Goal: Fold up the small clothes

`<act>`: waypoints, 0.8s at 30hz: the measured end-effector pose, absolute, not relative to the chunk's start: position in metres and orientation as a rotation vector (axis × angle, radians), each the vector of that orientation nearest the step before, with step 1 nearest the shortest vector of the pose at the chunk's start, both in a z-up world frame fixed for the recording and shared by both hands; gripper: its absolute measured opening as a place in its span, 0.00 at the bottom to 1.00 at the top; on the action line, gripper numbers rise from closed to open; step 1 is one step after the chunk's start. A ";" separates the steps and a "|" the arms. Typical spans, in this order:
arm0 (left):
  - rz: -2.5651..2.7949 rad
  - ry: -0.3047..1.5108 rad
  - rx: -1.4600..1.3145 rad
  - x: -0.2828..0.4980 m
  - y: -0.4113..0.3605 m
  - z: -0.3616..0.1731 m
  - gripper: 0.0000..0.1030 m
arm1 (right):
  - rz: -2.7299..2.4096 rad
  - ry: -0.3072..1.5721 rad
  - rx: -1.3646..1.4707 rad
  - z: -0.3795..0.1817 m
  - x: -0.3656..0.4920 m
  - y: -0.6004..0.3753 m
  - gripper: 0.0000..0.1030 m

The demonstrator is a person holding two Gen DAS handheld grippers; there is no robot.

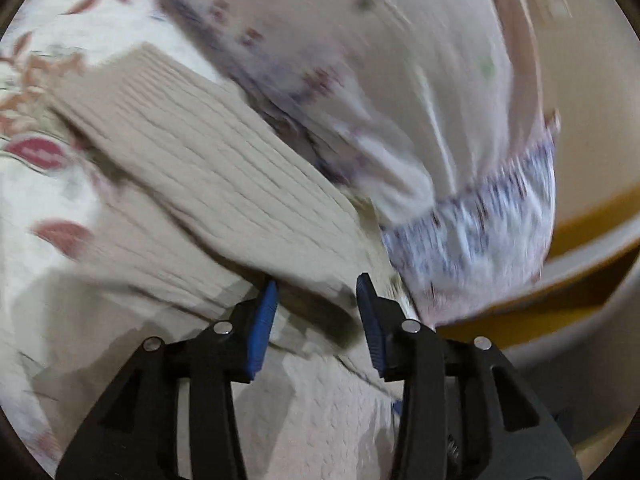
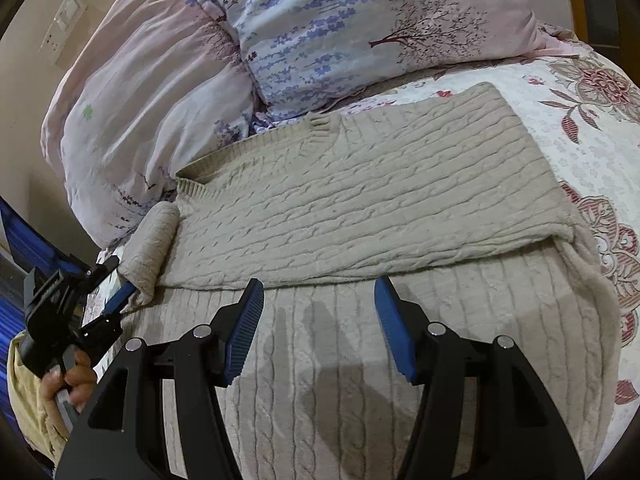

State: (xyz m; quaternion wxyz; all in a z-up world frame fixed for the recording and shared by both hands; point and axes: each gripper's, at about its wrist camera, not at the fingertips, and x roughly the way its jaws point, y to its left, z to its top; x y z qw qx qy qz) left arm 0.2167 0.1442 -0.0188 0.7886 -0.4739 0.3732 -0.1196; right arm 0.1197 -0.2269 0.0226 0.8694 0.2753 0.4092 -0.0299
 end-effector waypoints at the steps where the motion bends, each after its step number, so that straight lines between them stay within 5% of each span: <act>1: -0.228 0.795 -1.046 0.218 0.154 -0.019 0.39 | -0.060 0.857 0.575 0.022 0.120 -0.226 0.58; 6: -0.084 0.726 -1.157 0.218 0.198 -0.022 0.32 | -0.057 0.852 0.582 0.021 0.117 -0.230 0.58; 8: -0.075 0.707 -1.141 0.223 0.201 -0.016 0.11 | -0.063 0.846 0.585 0.021 0.115 -0.232 0.58; 18: -0.500 0.712 -0.752 0.254 0.055 0.052 0.08 | -0.117 0.808 0.606 0.024 0.096 -0.258 0.58; 24: -0.808 0.895 -0.460 0.236 -0.043 0.044 0.49 | -0.166 0.814 0.632 0.021 0.085 -0.278 0.58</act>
